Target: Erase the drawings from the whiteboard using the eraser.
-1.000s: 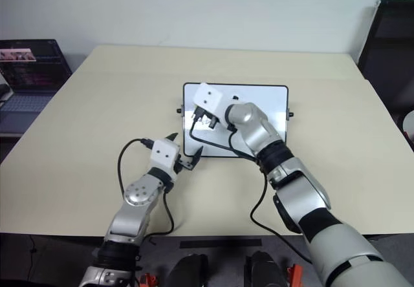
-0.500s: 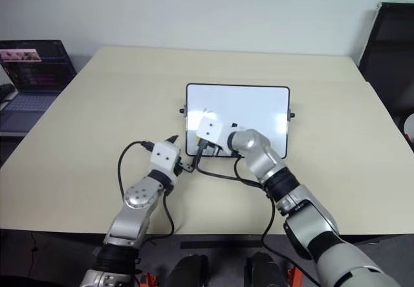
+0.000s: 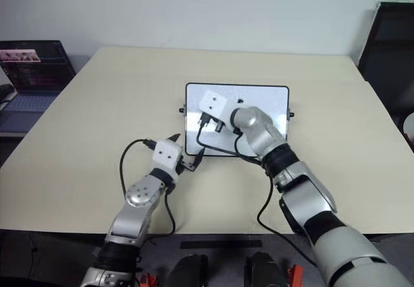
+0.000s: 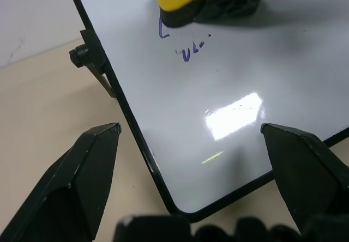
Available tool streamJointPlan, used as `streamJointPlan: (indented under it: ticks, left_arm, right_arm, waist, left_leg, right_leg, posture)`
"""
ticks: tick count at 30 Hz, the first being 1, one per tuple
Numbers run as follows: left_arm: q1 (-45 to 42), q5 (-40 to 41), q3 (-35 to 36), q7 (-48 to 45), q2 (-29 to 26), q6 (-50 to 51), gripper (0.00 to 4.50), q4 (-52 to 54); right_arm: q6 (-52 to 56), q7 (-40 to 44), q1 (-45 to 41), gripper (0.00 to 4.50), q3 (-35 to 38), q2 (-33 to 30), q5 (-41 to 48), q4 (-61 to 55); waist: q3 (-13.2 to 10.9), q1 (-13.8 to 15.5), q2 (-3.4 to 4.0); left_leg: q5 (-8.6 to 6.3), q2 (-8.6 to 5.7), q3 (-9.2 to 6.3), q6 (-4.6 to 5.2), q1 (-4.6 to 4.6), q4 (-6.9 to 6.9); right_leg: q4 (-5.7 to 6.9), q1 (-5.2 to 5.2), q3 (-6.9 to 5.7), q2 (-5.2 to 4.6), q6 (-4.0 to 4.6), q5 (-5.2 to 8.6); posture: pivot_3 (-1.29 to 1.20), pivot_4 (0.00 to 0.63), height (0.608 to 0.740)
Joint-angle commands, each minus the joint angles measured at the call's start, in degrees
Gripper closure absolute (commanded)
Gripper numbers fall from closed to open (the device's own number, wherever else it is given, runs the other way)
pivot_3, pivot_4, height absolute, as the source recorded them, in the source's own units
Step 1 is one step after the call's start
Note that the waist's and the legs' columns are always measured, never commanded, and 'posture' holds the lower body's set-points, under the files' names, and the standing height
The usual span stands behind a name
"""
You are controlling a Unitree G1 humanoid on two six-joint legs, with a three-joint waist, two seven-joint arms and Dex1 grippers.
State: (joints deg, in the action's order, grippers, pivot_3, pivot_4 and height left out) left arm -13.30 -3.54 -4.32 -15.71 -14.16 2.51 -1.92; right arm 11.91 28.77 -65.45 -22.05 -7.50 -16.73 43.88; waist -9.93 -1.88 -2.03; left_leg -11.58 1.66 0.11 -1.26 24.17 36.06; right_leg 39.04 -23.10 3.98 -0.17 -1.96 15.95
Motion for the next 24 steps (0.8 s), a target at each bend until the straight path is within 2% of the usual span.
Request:
streamJointPlan:
  ticks: [1, 11, 24]
  left_arm:
    - [-0.59, -0.07, -0.17, 0.13, 0.29, -0.44, 0.0, 2.39]
    - [-0.55, -0.05, 0.1, 0.28, 0.44, -0.48, 0.0, 2.09]
    - [-0.46, -0.13, 0.26, 0.73, 0.66, -0.67, 0.0, 1.8]
  right_arm:
    - [-1.46, -1.4, -2.22, 3.38, 1.2, -0.16, -0.48, 3.8]
    - [-0.33, 5.48, 0.85, 3.38, -2.64, 1.06, -1.94, 3.0]
    - [6.28, 9.25, 13.51, 3.38, -5.73, -2.32, -3.54, -12.59]
  waist:
    - [0.0, 0.0, 0.0]
    - [0.0, -0.12, 0.0]
    - [0.02, 0.05, -0.01]
  left_leg:
    - [0.0, 0.0, 0.0, 0.0, 0.01, 0.0]
    - [0.0, 0.01, 0.01, 0.0, -0.02, 0.01]
    - [0.0, 0.0, -0.02, 0.0, -0.06, 0.04]
  right_leg:
    - [0.0, -0.01, 0.0, 0.0, 0.0, 0.0]
    - [0.0, 0.0, 0.01, 0.0, 0.0, 0.0]
    - [0.01, 0.08, -0.01, 0.0, 0.0, 0.0]
  posture:
    - [0.0, 0.15, 0.74]
    - [0.0, 0.15, 0.74]
    - [0.0, 0.15, 0.74]
